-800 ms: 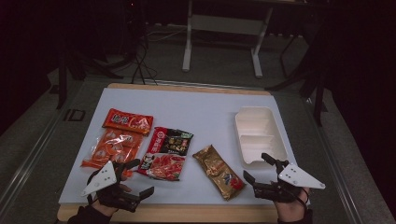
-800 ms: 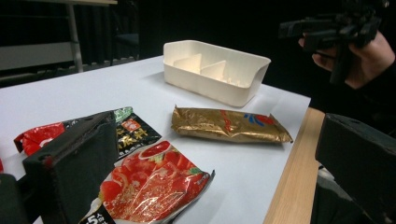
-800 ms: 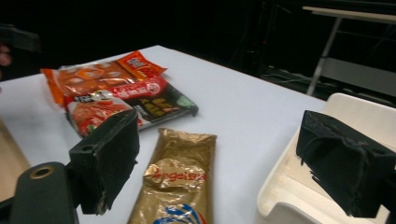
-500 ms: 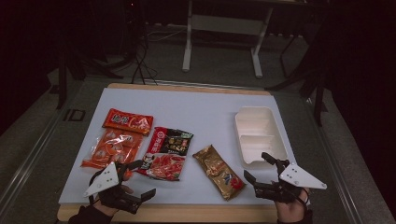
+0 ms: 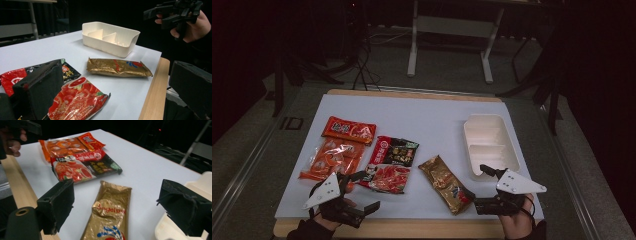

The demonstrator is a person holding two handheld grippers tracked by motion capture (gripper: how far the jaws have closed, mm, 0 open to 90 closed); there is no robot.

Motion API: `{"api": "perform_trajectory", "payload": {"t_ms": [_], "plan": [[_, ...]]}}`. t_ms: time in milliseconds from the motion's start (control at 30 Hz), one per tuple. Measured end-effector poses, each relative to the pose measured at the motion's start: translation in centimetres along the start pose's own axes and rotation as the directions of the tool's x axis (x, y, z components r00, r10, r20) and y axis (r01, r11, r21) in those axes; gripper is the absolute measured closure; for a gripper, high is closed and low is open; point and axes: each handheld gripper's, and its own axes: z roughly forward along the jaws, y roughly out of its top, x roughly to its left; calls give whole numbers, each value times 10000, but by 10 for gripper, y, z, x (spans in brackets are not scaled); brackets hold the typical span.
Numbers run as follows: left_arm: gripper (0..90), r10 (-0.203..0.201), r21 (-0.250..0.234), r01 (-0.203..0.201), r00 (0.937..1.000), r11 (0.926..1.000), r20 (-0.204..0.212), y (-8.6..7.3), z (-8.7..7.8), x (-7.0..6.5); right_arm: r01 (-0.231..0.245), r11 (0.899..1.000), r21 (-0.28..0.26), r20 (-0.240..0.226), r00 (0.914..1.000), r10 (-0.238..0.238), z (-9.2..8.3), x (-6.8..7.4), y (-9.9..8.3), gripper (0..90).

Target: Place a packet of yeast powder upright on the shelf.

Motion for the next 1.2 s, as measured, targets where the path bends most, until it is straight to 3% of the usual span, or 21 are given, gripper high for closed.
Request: {"api": "perform_trajectory", "payload": {"t_ms": [67,100,267,533,633,733,767,867,933,1200], "plan": [[0,-66,29,66,10000,10000,63,0,1,0,140,9999,-89,35,9999,-140,1,0,3,128],[0,-62,38,62,10000,10000,78,0,1,-1,291,9992,286,393,9988,-302,4,0,6,129],[0,-67,189,63,9998,9998,210,-2,5,-2,-133,9997,201,-237,9996,138,9,-3,12,125],[0,-26,288,21,9998,9996,188,-3,6,-1,2,10000,90,-336,9994,1,20,-1,27,141],[0,-110,251,105,9998,9996,191,-3,6,-1,94,9993,350,-433,9990,-79,30,-2,35,132],[0,-106,269,101,9998,9996,182,-3,6,-1,-76,9996,288,-541,9985,91,36,-5,37,122],[0,-97,286,92,9998,9995,177,-3,6,0,-388,9988,293,-670,9969,407,44,-9,39,105],[0,-129,340,122,9997,9993,184,-3,6,0,-626,9975,341,-464,9969,642,51,-11,40,100],[0,-146,356,140,9997,9993,172,-4,6,1,-769,9963,382,-729,9942,796,57,-14,40,97],[0,-165,318,160,9998,9994,128,-4,6,2,-1093,9880,1090,-957,9882,1199,91,-22,37,121]]}}
